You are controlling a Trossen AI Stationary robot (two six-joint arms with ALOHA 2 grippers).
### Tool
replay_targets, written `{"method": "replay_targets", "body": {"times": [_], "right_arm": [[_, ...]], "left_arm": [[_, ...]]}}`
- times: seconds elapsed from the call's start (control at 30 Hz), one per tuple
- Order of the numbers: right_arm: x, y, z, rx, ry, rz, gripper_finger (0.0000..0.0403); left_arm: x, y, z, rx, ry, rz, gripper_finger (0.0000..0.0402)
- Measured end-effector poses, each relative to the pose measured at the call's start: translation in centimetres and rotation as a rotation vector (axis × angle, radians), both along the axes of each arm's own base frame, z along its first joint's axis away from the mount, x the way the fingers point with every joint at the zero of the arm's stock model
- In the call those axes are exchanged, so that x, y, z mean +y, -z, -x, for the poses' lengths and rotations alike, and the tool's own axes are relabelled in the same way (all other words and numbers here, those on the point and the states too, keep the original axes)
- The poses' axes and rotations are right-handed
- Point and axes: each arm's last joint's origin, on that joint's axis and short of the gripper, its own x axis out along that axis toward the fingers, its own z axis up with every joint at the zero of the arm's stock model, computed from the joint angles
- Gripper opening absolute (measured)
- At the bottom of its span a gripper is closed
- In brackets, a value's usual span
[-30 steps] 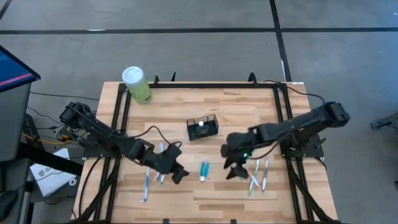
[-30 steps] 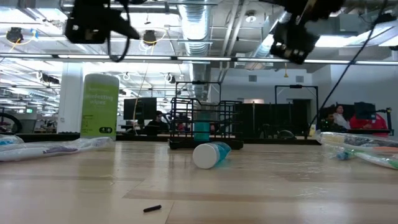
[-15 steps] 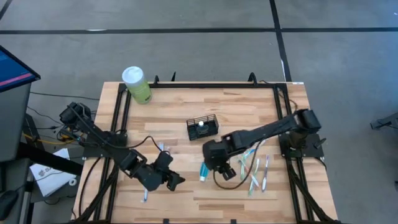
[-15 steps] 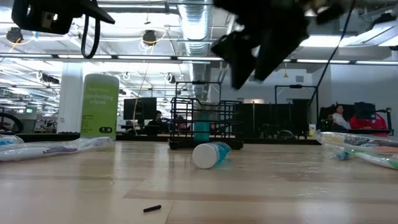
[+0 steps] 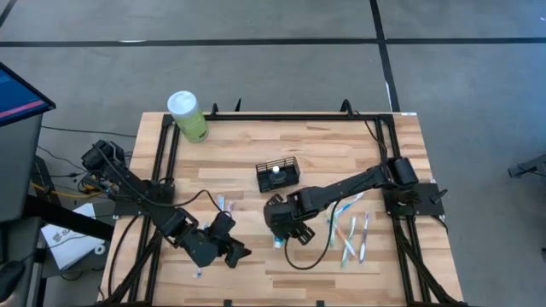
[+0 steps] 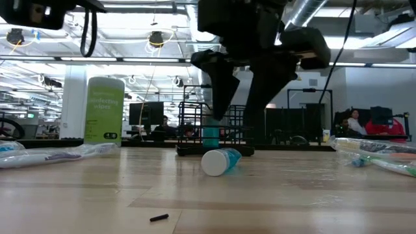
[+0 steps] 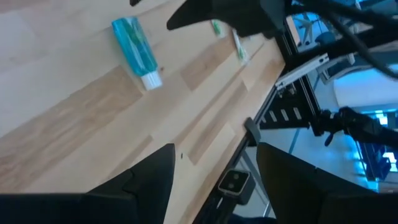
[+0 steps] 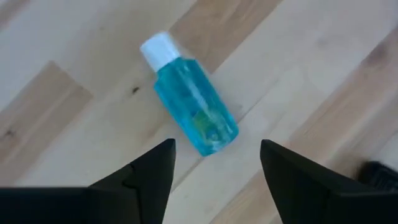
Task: Pick & Place toothbrushing station
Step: Put the blue mouthwash into the black mesh organizer
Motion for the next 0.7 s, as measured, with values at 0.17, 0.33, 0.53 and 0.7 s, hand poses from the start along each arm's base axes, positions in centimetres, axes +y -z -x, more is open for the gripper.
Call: {"method": "replay_targets", "body": {"times": [0.17,0.33,0.53,0.7], "right_arm": [[0.2,-0.2,-0.7,-0.083,-0.058,-0.001,0.0238],[0.1,1.2,-0.9,-0.044,-0.055,0.007,0.0244],[0.6,2.9,-0.9,0.012,-0.062,0.026,0.0245],[0.8,3.1,-1.1,-0.009,-0.068,0.035,0.0245]], "left_arm": [[-0.2,0.1,0.2,0.004,0.019,-0.014,0.0223],[-0.2,0.1,0.2,0.005,0.030,-0.020,0.0223],[-0.3,0.1,0.2,0.008,0.052,-0.024,0.0223],[-0.3,0.0,0.2,0.010,0.070,-0.026,0.0223]]}}
